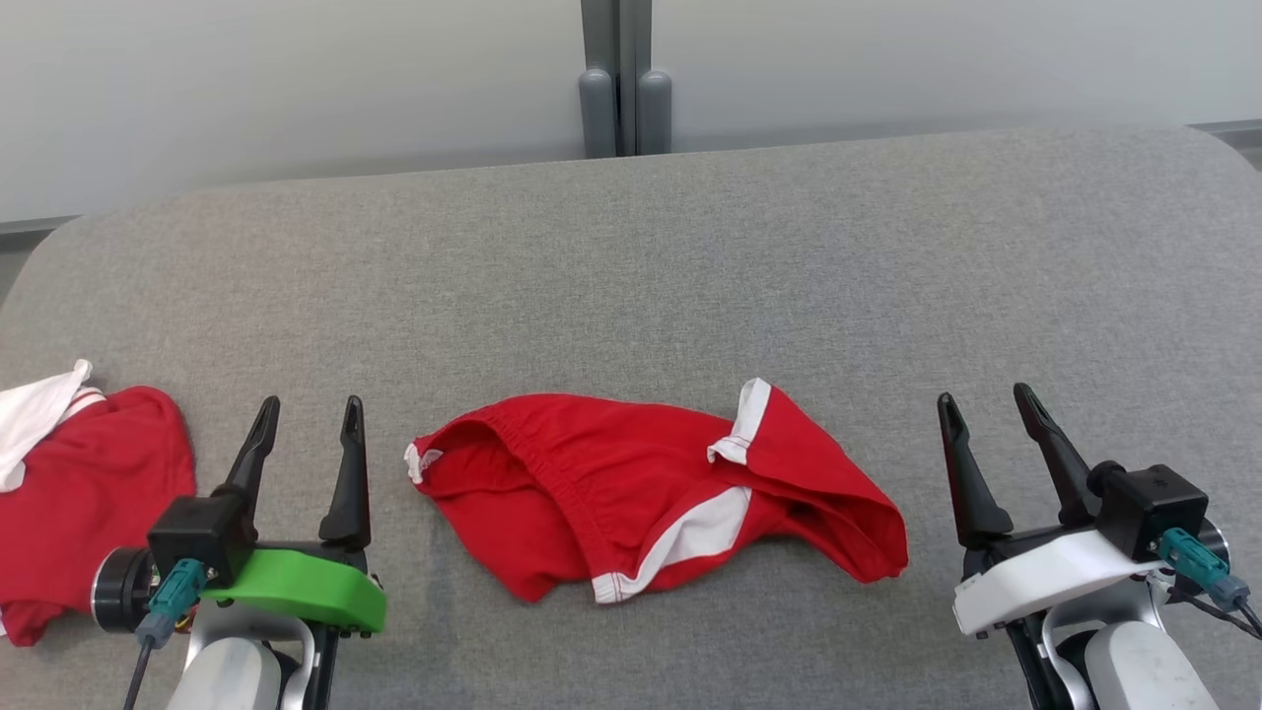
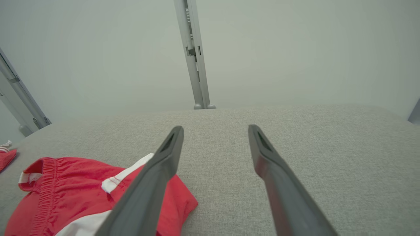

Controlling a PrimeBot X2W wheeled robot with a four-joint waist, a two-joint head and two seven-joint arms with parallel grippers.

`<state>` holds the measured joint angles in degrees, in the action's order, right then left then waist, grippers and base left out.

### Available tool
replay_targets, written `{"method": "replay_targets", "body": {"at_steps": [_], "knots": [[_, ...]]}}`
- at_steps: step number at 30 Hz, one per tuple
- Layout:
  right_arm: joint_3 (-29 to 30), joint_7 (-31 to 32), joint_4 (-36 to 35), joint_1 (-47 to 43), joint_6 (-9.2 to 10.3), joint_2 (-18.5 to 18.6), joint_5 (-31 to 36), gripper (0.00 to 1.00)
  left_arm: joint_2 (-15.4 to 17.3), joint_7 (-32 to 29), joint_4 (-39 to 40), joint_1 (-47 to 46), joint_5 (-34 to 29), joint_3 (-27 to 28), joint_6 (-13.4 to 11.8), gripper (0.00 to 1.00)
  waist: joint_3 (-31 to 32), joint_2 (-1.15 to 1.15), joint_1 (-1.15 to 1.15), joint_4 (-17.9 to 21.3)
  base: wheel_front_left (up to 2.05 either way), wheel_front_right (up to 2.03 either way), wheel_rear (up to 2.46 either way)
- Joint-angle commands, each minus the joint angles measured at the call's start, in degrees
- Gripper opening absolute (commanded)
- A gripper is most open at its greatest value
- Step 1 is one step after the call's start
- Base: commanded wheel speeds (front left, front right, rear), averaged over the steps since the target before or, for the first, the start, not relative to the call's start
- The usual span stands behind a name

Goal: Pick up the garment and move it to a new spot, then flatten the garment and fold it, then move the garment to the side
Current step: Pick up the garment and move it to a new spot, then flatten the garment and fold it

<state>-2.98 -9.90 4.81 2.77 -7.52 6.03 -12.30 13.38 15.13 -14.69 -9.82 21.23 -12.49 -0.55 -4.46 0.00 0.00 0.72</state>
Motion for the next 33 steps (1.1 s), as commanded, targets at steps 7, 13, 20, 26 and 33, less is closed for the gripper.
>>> {"method": "replay_targets", "body": {"at_steps": [7, 13, 20, 26, 33], "knots": [[0.2, 0.6, -0.8, -0.7, 0.06, -0.3, 0.6, 1.0, -0.6, 0.0, -0.5, 1.3, -1.6, 1.3, 1.0, 1.0, 0.3, 0.0, 0.0, 0.1, 0.0, 0.0, 0.0], [0.0, 1.0, -0.9, -0.7, 0.06, -0.2, 0.7, 1.0, -1.2, 0.0, -0.9, 1.1, -2.3, 1.9, 1.7, 1.0, 0.3, 0.0, 0.0, -0.2, 0.0, 0.0, 0.0], [-5.4, 5.0, 0.6, 1.6, 0.06, 2.1, -0.2, 1.0, -2.7, 0.0, -0.4, -1.2, -3.1, 1.3, 2.5, 1.0, -1.1, 0.0, 0.0, -3.0, 0.0, 0.0, 0.0], [-11.8, 9.7, 4.1, 4.3, 0.06, 3.8, -0.7, 1.0, -4.4, 0.0, -0.1, -3.6, -4.2, 0.2, 3.7, 1.0, -3.0, 0.0, 0.0, -7.3, 0.0, 0.0, 0.0], [-13.7, 14.1, 9.3, 7.2, 0.06, 5.4, 3.8, 1.0, -6.2, 0.0, -0.4, -5.5, -5.6, -0.2, 4.6, 1.0, -4.1, 0.0, 0.0, -11.1, 0.0, 0.0, 0.0]]}}
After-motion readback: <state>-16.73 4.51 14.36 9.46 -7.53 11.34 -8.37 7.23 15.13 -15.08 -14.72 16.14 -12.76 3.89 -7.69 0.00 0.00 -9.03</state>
